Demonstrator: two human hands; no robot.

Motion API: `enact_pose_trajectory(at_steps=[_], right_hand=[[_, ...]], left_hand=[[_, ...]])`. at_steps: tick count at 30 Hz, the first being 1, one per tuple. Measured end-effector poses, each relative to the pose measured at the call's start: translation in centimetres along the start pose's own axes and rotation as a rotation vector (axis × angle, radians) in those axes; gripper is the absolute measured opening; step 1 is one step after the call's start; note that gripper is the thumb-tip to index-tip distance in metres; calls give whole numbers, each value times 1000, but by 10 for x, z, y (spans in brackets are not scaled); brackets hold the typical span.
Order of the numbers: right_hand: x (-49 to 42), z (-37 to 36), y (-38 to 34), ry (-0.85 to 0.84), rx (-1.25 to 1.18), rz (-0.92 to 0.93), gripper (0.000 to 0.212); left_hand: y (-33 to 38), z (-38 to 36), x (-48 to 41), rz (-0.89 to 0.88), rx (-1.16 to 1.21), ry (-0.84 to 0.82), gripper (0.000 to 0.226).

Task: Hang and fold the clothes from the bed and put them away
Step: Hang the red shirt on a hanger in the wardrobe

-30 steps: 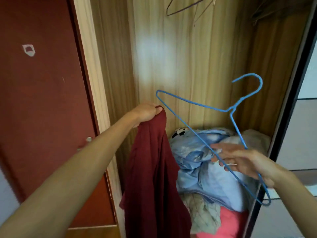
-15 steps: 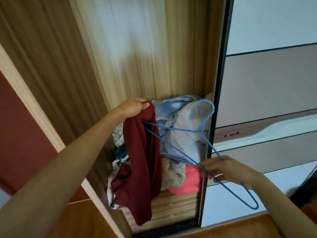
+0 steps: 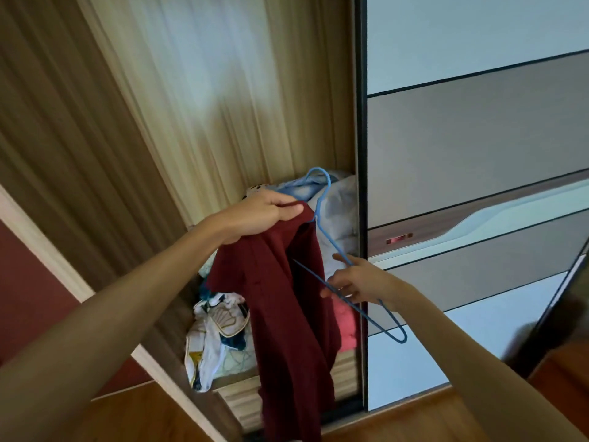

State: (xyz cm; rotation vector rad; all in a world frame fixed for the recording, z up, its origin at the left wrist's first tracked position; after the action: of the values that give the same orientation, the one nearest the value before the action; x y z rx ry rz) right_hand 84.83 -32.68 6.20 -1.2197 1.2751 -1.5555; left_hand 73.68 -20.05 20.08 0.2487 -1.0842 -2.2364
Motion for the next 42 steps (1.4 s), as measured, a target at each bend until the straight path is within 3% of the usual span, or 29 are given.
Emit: enact_pose_trajectory(at_steps=[3, 5, 8, 10, 12, 14, 16, 17, 19, 21, 23, 26, 29, 30, 32, 35, 38, 40, 42], right_hand=[[-4, -4, -11, 32, -21, 111, 56], [-6, -8, -17, 51, -61, 206, 64], [-8, -13, -27, 66, -69, 319, 70], [-9, -16, -31, 56, -70, 356, 70], [-8, -22, -37, 34, -76, 376, 66], [-10, -27, -44, 22, -40, 390, 60], [-12, -31, -49, -2, 32, 397, 56], [-13, -32, -50, -13, 60, 406, 56], [-14, -34, -51, -16, 78, 406, 55], [-19, -37, -49, -13, 67, 380, 50], [-27, -35, -44, 68, 121, 368, 46], [-23, -21, -41, 455, 344, 594, 63], [7, -24, -23, 764, 493, 911, 41], [11, -33, -13, 745, 576, 950, 36], [5, -63, 11, 546, 758, 985, 29], [-23, -99, 53, 328, 847, 780, 23], [-55, -115, 74, 245, 696, 463, 63], [-76, -129, 76, 147, 647, 381, 87], [-93, -138, 78, 73, 642, 341, 86]], left_hand=[[-2, 12, 10, 15, 39, -7, 25], [-6, 26, 14, -15, -47, 56, 41], [-6, 52, 20, -207, -451, 276, 64], [-4, 67, 28, -261, -657, 403, 63], [-1, 76, 35, -285, -785, 414, 50], [-2, 78, 37, -269, -1048, 381, 53], [1, 70, 41, -387, -1395, 410, 43], [4, 66, 43, -444, -1437, 402, 40], [4, 60, 46, -530, -1258, 338, 41], [-4, 56, 42, -438, -972, 198, 40], [-11, 55, 38, -385, -944, 207, 38], [-21, 68, 34, -385, -962, 274, 39], [-39, 89, 34, -334, -894, 317, 59], [-44, 94, 35, -326, -863, 332, 61], [-50, 99, 37, -325, -824, 354, 50], [-50, 101, 46, -385, -801, 399, 42], [-47, 100, 64, -461, -758, 393, 52], [-47, 102, 77, -477, -688, 351, 46], [-50, 109, 90, -484, -631, 319, 30]])
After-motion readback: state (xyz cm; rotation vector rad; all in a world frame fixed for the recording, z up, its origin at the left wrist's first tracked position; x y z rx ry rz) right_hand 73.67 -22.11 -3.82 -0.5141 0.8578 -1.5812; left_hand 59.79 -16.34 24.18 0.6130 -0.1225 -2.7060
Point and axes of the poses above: each hand's wrist, its own x-axis away from the middle knuckle, its own z-axis out of the back of the hand, y = z × x, the point moved 6 cm from there along -x, towards the middle knuckle, and after that the axes turned 7 degrees about z, right-handed, at the moved point
